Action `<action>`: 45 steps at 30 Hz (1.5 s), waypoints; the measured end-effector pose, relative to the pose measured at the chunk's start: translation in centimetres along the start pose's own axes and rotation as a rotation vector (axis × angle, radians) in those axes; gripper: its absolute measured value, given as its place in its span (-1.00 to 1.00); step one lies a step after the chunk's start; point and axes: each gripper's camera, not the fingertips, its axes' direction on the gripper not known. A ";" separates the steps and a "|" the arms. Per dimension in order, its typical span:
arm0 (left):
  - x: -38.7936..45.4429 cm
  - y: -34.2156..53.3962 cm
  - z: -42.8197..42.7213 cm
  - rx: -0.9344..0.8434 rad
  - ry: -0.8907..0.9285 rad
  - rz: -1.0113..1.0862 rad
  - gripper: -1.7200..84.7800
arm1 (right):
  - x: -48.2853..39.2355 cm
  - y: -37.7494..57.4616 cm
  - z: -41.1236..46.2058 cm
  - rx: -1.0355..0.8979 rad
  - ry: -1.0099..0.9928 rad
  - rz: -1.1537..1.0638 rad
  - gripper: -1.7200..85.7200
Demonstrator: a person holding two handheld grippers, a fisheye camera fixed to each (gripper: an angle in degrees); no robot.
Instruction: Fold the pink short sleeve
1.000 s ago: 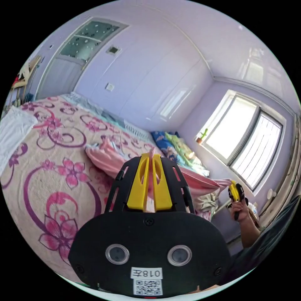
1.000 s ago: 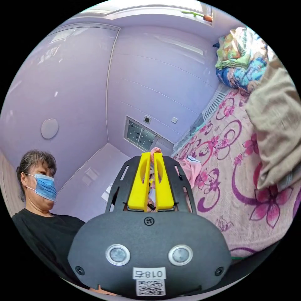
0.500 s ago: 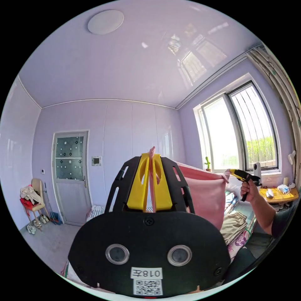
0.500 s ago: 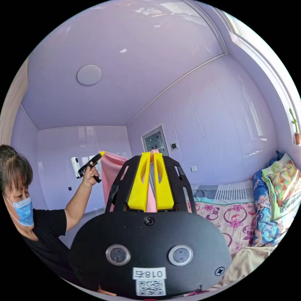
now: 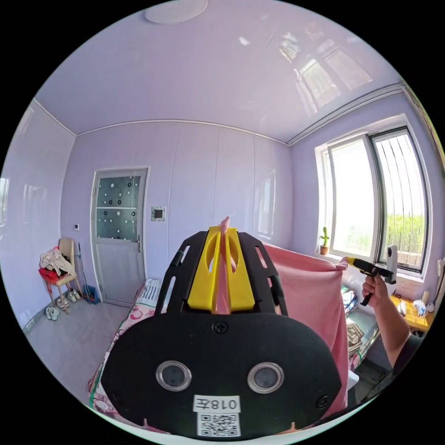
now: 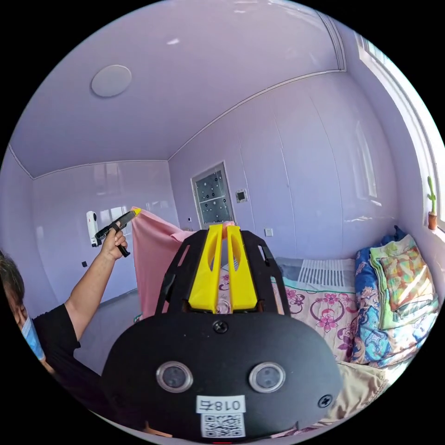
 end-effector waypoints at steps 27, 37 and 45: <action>15.9 17.2 19.8 -0.155 0.700 -0.001 -0.98 | 20.1 -2.5 -1.7 0.061 0.361 0.506 -0.95; 20.1 34.0 20.9 0.057 0.603 -0.135 -0.98 | 11.1 -19.5 27.6 -0.104 -0.090 0.114 -0.95; 23.0 43.7 24.1 -0.222 0.344 -0.071 -0.91 | -9.8 -4.7 47.7 -0.752 -0.258 -0.332 -0.91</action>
